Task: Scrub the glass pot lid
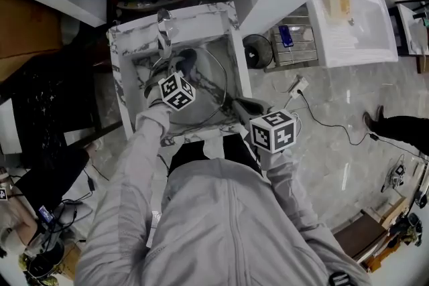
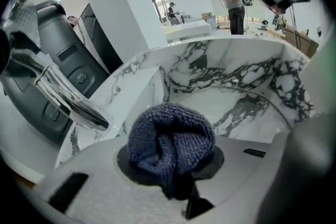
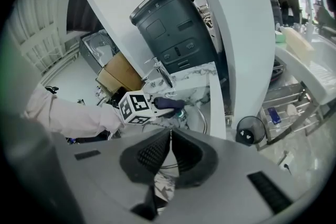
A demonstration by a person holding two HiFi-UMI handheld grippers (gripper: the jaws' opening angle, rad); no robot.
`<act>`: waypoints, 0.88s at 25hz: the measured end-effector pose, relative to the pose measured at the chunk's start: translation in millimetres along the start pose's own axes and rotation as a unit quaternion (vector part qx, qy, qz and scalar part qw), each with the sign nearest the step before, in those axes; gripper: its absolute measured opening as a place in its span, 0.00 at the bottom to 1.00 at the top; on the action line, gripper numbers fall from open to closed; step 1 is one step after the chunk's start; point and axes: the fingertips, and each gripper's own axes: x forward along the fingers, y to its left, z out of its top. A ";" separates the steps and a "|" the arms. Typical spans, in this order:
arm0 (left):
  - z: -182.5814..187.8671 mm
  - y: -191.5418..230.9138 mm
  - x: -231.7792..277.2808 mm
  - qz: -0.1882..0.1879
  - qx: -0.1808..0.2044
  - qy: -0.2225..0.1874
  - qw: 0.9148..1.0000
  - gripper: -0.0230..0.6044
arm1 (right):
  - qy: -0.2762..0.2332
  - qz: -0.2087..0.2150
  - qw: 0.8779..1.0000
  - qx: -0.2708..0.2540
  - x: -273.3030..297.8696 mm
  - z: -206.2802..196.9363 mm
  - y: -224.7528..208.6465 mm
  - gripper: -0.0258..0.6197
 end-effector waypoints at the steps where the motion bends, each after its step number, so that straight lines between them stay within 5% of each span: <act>1: 1.6 3.3 3.1 0.015 0.015 -0.001 1.000 0.18 | -0.001 -0.002 1.000 0.004 -0.7 -1.2 -1.1 0.09; 8: 18.2 9.6 20.8 0.051 0.088 -0.015 0.995 0.18 | -0.004 -0.009 1.000 0.024 -0.7 -3.8 -7.1 0.09; 22: -2.0 -40.9 36.0 -0.097 0.097 0.020 0.990 0.18 | 0.003 -0.001 1.000 0.021 7.2 -6.7 2.9 0.09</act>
